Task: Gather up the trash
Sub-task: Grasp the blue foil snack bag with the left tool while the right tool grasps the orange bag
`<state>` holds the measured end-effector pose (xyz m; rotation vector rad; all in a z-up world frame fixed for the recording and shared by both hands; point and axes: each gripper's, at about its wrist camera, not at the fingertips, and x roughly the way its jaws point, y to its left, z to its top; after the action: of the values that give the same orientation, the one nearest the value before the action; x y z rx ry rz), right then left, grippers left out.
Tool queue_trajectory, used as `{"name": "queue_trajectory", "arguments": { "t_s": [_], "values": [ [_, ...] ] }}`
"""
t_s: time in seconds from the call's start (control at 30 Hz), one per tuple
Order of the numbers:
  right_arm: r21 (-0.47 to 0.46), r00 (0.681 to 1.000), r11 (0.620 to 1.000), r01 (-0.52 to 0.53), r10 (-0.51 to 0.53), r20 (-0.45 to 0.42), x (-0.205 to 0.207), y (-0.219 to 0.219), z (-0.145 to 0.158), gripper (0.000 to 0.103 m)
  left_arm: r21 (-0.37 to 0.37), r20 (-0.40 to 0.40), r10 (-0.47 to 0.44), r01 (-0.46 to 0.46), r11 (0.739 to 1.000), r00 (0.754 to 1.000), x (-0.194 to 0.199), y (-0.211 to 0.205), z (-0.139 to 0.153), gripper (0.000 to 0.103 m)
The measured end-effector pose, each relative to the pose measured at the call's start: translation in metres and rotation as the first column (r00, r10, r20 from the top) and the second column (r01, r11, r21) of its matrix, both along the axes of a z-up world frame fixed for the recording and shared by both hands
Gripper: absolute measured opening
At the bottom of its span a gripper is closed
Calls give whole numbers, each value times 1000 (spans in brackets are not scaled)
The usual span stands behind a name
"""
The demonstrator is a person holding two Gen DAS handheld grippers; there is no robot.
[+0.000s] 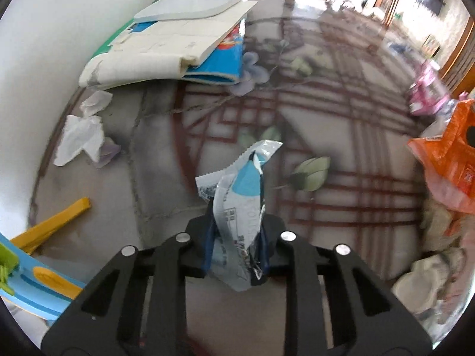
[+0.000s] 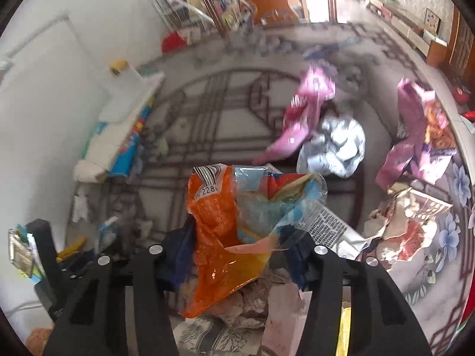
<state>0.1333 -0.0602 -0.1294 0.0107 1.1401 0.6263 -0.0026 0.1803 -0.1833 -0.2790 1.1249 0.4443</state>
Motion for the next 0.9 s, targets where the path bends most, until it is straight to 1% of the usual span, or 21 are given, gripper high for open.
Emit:
{"name": "queue_trajectory", "arguments": {
  "t_s": [0.1, 0.13, 0.23, 0.33, 0.43, 0.5, 0.57, 0.7, 0.8, 0.9],
  "values": [
    [69, 999, 998, -2, -1, 46, -10, -19, 27, 50, -43, 63, -30, 33, 999, 998, 2, -10, 14, 21],
    [80, 998, 997, 0, -5, 58, -13, -24, 34, 51, -60, 96, -48, 54, 997, 994, 3, -15, 22, 21],
    [95, 992, 995, 21, -32, 124, -27, -49, 54, 51, -79, 161, -98, 112, 991, 982, 11, -34, 43, 21],
    [91, 982, 993, 77, -91, 167, -41, -74, 65, 52, -95, 214, -148, 171, 981, 966, 19, -54, 60, 21],
    [115, 970, 981, 157, -175, 168, -51, -98, 70, 52, -111, 248, -205, 238, 965, 947, 29, -77, 72, 21],
    [110, 962, 975, 194, -211, 174, -57, -111, 71, 53, -117, 263, -242, 280, 953, 934, 35, -92, 77, 21],
    [79, 952, 973, 217, -229, 201, -64, -122, 72, 53, -126, 273, -286, 329, 936, 918, 44, -111, 82, 21],
    [52, 930, 957, 284, -288, 227, -76, -149, 72, 53, -132, 289, -348, 397, 908, 892, 60, -138, 89, 21],
    [46, 914, 940, 338, -340, 220, -82, -175, 68, 53, -117, 291, -394, 441, 890, 872, 74, -163, 93, 21],
    [59, 901, 923, 380, -384, 203, -82, -201, 63, 54, -104, 282, -420, 463, 880, 862, 82, -184, 94, 21]
  ]
}}
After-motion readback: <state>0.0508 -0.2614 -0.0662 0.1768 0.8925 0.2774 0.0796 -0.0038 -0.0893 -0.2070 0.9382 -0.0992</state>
